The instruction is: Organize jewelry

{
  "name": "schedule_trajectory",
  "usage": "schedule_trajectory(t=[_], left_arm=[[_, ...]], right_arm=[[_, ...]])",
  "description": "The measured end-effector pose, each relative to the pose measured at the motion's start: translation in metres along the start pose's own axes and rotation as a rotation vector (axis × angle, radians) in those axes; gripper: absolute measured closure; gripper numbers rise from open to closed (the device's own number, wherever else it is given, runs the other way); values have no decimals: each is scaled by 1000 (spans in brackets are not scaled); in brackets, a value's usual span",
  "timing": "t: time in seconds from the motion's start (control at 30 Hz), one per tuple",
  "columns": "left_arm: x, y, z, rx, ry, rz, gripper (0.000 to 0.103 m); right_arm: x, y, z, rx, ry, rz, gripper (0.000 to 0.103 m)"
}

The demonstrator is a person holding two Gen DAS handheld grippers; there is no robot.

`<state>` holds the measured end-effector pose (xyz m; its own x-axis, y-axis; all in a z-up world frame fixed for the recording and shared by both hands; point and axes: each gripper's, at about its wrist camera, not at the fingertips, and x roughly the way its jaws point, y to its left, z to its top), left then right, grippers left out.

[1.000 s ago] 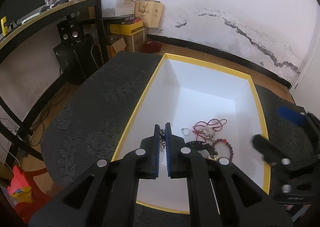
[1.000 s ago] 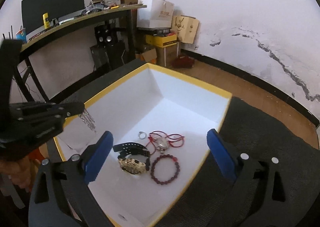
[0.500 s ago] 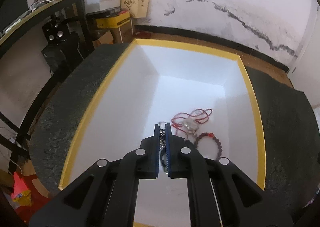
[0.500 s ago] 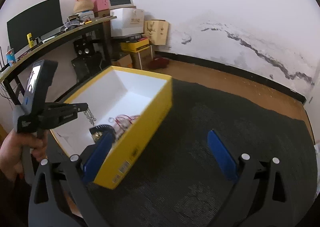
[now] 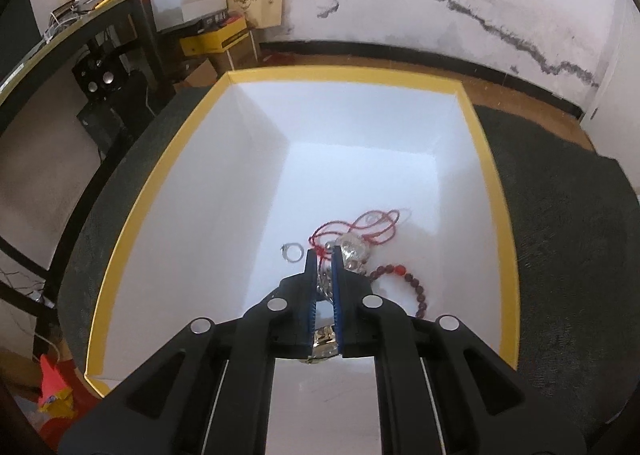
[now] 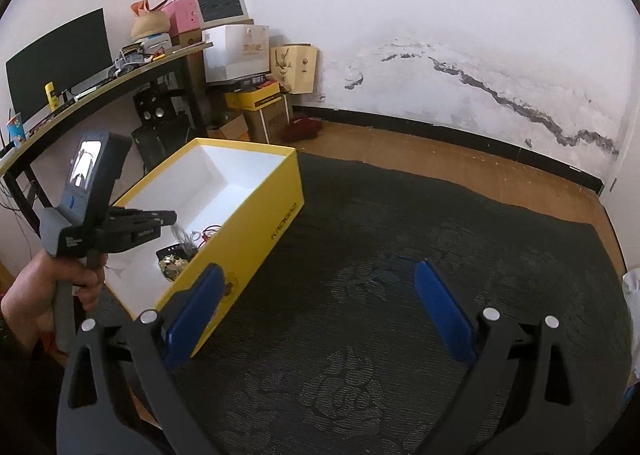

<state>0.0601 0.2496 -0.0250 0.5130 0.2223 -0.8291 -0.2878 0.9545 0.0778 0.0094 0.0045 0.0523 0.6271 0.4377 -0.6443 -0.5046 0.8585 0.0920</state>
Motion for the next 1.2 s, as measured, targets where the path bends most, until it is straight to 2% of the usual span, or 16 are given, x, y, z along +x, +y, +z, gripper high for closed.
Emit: schedule_trajectory(t=[0.03, 0.07, 0.1, 0.13, 0.2, 0.37, 0.5, 0.77, 0.87, 1.1, 1.2], left_arm=[[0, 0, 1, -2, 2, 6, 72], [-1, 0, 1, -7, 0, 9, 27], [-6, -1, 3, -20, -23, 10, 12], [-14, -1, 4, -33, -66, 14, 10], [-26, -7, 7, -13, -101, 24, 10], [-45, -29, 12, 9, -138, -35, 10], [-54, -56, 11, 36, -157, -75, 10], [-69, -134, 6, 127, -186, -184, 10], [-71, -176, 2, 181, -187, -228, 10], [-71, -251, -16, 282, -202, -272, 10], [-63, -269, -22, 304, -198, -269, 10]], right_arm=[[1, -1, 2, 3, -1, -1, 10], [-1, -5, 2, 9, -5, -3, 10], [-2, -8, 2, 14, -8, -5, 10], [-3, -11, 2, 18, -9, -7, 10], [-5, -19, 1, 37, -12, -15, 10], [-5, -40, -3, 94, -1, -46, 10], [-11, -61, -10, 126, 3, -104, 10], [-26, -121, -35, 222, 13, -231, 10], [-32, -147, -48, 261, 20, -274, 10], [-34, -196, -75, 315, 30, -347, 10], [-28, -210, -77, 340, 38, -338, 10]])
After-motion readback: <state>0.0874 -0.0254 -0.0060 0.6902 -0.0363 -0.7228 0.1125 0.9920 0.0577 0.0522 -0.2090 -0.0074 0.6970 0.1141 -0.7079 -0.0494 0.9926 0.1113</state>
